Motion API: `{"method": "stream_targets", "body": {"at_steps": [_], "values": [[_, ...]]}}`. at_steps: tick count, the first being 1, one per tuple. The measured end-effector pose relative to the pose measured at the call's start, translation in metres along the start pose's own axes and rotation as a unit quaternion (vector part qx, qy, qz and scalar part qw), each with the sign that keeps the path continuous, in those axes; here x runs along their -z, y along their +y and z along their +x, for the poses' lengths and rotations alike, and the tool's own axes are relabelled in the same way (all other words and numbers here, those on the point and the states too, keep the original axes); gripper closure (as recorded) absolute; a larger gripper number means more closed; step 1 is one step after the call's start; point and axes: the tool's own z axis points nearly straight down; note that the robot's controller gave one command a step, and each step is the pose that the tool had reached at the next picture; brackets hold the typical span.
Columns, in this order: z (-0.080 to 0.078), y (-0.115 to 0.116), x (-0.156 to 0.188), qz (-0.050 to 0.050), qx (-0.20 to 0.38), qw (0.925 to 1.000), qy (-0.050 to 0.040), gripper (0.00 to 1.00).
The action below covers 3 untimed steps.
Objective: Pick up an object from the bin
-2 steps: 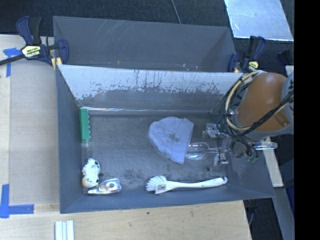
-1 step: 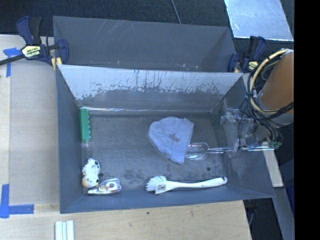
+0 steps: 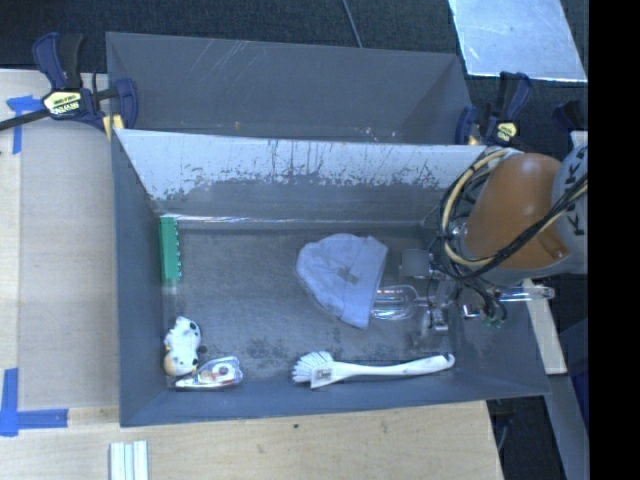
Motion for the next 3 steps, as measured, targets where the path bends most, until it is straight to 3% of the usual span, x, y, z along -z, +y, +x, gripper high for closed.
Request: {"method": "stream_targets", "body": {"at_steps": [1,2,3], "values": [[-0.015,-0.025,0.004,0.005,-0.096,0.9953,-0.0156,0.00],[0.002,0.096,0.006,-0.001,0.071,0.9975,-0.0048,1.00],[0.002,0.096,0.006,0.000,0.071,0.9974,-0.0048,1.00]]}}
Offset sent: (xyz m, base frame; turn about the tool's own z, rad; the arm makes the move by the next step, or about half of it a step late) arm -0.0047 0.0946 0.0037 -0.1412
